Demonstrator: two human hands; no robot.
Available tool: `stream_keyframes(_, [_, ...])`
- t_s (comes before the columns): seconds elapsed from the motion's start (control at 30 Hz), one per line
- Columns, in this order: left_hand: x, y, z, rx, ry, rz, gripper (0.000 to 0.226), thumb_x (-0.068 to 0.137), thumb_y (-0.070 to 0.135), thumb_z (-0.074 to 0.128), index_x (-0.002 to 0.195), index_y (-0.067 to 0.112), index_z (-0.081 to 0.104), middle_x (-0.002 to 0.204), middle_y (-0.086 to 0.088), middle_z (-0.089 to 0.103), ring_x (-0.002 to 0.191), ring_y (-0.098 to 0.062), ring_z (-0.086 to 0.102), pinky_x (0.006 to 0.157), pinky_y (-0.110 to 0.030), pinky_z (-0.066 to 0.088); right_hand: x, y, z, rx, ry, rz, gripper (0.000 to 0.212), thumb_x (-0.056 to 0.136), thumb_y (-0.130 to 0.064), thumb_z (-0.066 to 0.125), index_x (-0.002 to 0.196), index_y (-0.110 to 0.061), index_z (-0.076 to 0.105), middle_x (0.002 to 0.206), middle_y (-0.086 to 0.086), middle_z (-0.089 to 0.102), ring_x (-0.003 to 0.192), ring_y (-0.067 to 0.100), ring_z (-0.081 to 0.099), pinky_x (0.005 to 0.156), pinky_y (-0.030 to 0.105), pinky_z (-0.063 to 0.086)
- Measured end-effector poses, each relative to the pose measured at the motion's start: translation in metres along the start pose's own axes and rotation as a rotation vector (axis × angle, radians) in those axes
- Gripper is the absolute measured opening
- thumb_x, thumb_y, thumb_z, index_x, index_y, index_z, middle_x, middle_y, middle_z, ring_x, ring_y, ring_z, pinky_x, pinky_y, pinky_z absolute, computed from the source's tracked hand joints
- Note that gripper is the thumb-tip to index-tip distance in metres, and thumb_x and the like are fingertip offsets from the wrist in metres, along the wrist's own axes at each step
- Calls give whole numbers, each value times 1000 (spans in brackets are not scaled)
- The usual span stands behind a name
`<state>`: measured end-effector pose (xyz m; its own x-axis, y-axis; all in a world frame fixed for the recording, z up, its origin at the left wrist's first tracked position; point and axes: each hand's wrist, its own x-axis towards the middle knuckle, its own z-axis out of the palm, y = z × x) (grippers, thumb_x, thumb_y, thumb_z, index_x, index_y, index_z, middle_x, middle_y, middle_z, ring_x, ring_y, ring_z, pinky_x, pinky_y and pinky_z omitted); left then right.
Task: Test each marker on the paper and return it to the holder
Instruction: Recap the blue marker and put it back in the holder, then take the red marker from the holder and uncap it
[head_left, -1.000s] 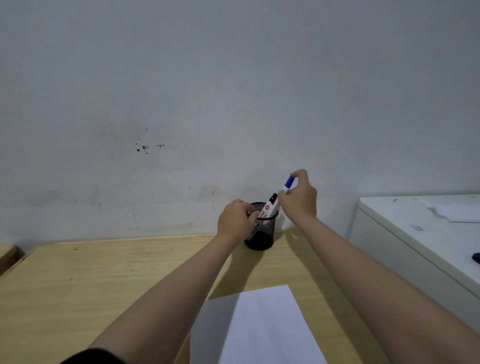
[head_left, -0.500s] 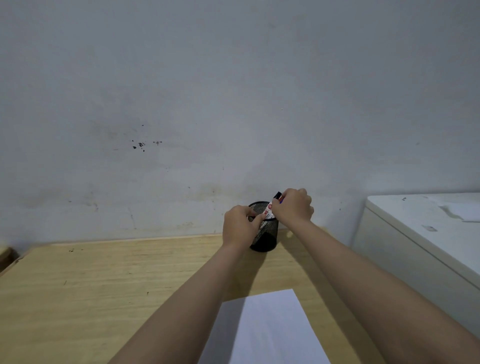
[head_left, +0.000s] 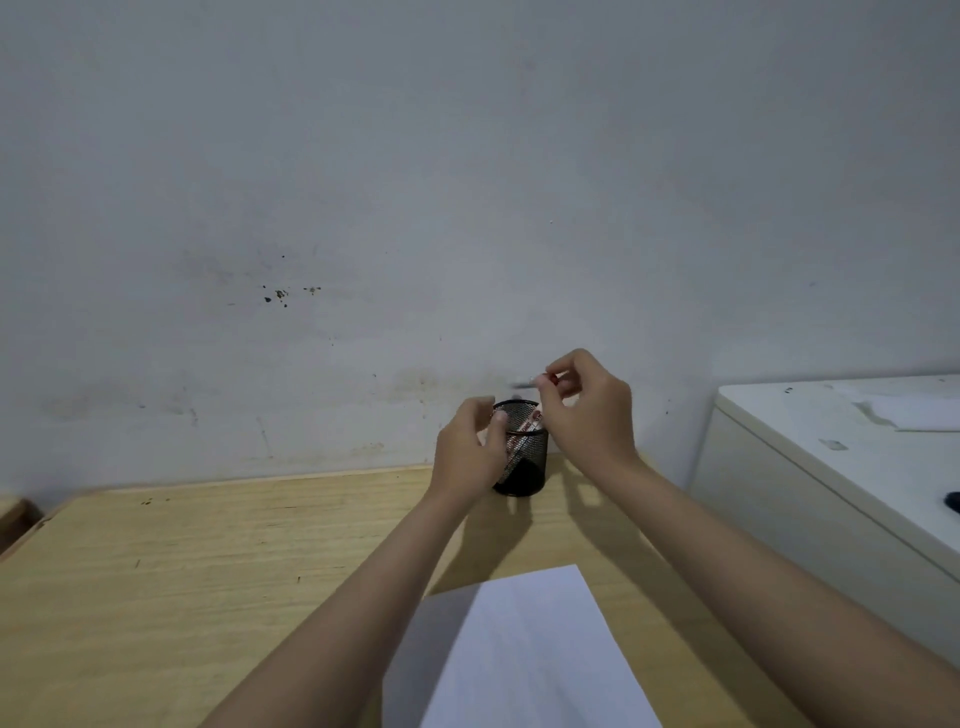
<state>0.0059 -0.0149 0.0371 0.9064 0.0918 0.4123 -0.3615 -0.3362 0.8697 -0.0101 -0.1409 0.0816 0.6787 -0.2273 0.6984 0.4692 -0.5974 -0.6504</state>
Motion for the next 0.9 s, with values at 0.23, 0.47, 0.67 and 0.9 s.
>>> stream_keyframes(0.23, [-57,23,-30,-613,-32,-186,18,85,12,63,101,18,60,89,-10,68,82,-18,67,78,-29,53,-91,-2,-12,239,-60,-7,14,75,-6,72,77,-18,65,75,-3,70,74,9,67,71,22,53])
stream_keyframes(0.47, [-91,16,-62,-404,4,-86,21,79,4,64,83,19,49,94,-19,69,82,-10,65,74,-31,48,-117,-14,-15,264,-96,130,9,81,-14,67,79,-23,69,78,-9,70,81,4,64,72,16,47])
stream_keyframes(0.67, [-110,19,-71,-201,-90,-32,27,78,4,66,79,23,46,92,-8,73,76,-17,61,67,-34,45,-112,-41,-10,424,-158,415,17,82,-23,69,85,-6,69,61,5,51,55,8,45,56,18,40])
stream_keyframes(0.9, [-120,24,-81,-206,-105,-81,27,66,5,80,83,12,59,79,-3,67,69,-15,59,67,-20,50,-111,-55,-15,481,-88,466,23,85,-20,65,72,-2,62,59,4,58,50,5,50,56,24,40])
